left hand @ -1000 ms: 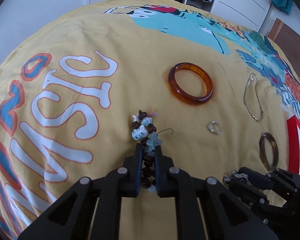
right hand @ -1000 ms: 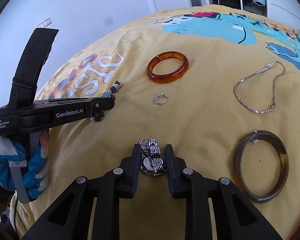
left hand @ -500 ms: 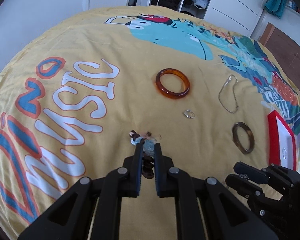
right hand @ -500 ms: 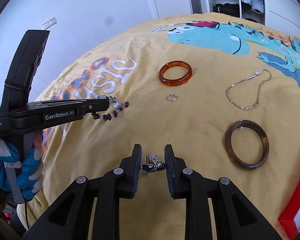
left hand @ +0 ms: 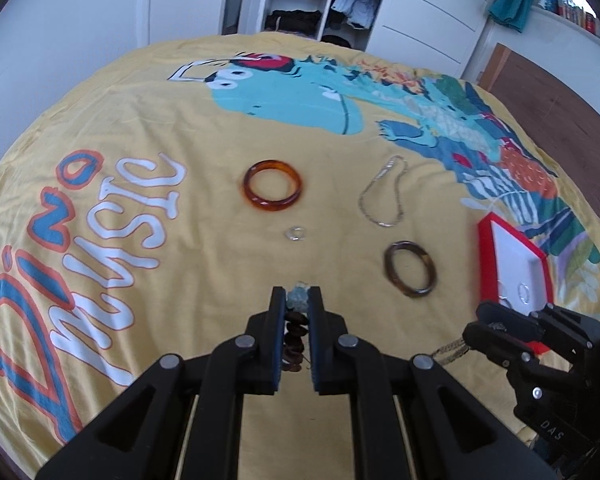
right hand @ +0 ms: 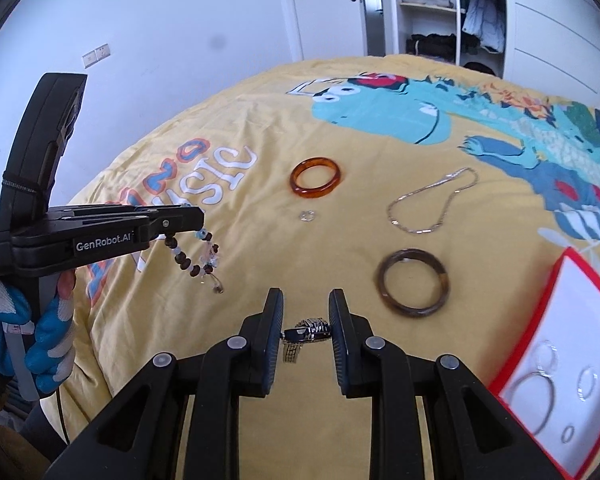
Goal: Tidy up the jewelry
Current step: 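Carry bracelet and pendant into the red box and open both tools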
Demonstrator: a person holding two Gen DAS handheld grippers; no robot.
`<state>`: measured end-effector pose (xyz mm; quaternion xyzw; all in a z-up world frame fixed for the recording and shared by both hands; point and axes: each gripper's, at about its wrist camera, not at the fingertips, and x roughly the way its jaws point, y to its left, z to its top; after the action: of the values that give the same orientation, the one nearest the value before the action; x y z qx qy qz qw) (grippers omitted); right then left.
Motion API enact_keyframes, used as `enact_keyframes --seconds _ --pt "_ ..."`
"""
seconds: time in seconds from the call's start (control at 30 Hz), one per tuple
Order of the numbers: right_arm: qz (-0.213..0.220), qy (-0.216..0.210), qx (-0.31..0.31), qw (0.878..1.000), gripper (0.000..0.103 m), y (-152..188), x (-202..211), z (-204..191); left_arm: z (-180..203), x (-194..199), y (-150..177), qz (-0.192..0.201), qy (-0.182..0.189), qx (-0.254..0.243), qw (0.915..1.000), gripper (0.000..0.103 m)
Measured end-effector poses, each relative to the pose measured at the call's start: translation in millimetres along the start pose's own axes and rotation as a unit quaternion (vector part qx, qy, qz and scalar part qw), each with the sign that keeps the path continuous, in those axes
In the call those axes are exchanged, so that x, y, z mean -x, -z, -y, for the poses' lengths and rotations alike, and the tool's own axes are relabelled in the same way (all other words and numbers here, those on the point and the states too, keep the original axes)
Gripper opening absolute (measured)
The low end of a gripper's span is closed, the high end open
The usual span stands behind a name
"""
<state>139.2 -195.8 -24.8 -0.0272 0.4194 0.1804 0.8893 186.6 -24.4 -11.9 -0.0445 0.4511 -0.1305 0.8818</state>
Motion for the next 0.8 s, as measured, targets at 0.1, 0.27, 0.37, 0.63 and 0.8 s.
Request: enact_keyframes --seconds 0.1,0.27,0.37,0.63,0.8 --pt "0.008 0.020 -0.002 1.000 0.023 2.9 22.8 17.3 20.4 5.8 -2.9 0.004 0.011 -0.011 0.9999 0.009" --pt "0.016 0.051 -0.010 0.999 0.023 10.0 52.5 51.2 69.0 9.6 -11.6 0.008 0.037 -0.043 0.9984 0.009" --pt "0.018 0.074 -0.019 0.997 0.023 14.8 66.4 79.1 104.0 6.7 -17.2 0.007 0.057 -0.066 0.9962 0.009" --pt "0.018 0.123 -0.053 0.991 0.023 26.2 81.3 158.4 207.9 -24.4 -35.2 -0.008 0.116 -0.127 0.9850 0.009" --pt "0.015 0.145 -0.084 0.986 0.023 34.2 76.2 212.0 269.2 -62.1 -46.8 -0.027 0.147 -0.152 0.9769 0.009"
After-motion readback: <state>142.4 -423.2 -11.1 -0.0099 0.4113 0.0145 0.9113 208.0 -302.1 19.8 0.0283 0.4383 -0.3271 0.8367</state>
